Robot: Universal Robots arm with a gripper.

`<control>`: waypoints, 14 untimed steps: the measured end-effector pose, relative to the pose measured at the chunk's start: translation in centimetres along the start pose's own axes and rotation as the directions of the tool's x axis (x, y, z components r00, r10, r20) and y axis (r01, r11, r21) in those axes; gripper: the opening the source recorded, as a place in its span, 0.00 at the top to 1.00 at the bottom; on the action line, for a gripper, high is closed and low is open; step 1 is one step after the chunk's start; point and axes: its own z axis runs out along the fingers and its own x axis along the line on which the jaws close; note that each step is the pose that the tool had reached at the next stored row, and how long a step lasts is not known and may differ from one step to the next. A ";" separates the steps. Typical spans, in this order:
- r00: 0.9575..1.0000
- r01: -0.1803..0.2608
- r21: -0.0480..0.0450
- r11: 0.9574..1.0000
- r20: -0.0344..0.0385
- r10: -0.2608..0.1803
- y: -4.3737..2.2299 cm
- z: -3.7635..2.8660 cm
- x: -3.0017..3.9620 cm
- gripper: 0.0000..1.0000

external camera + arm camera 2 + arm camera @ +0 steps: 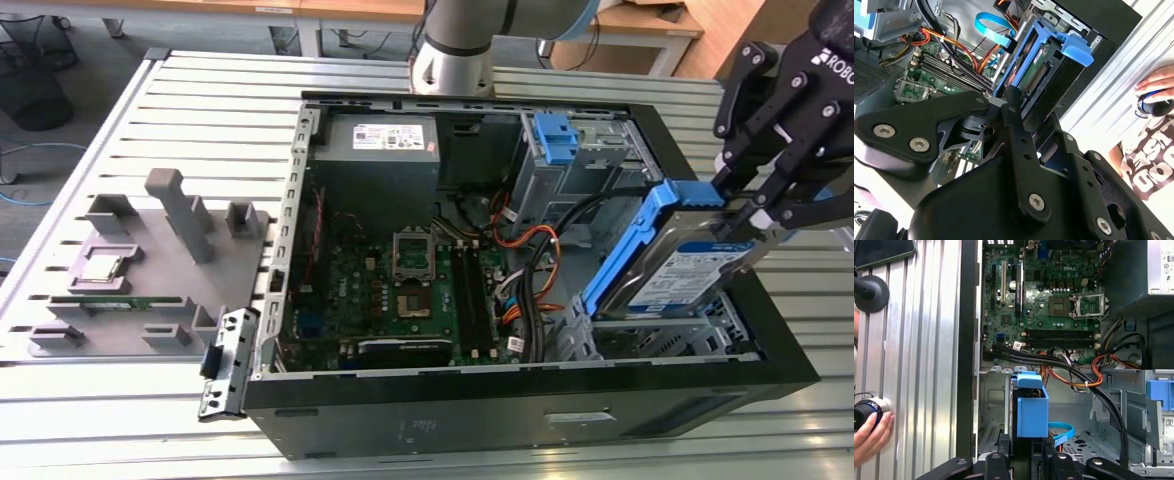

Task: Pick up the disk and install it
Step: 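Pick up the disk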

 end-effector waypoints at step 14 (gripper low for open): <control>1.000 0.000 0.000 1.000 0.000 0.000 -0.10 2.52 0.20 0.65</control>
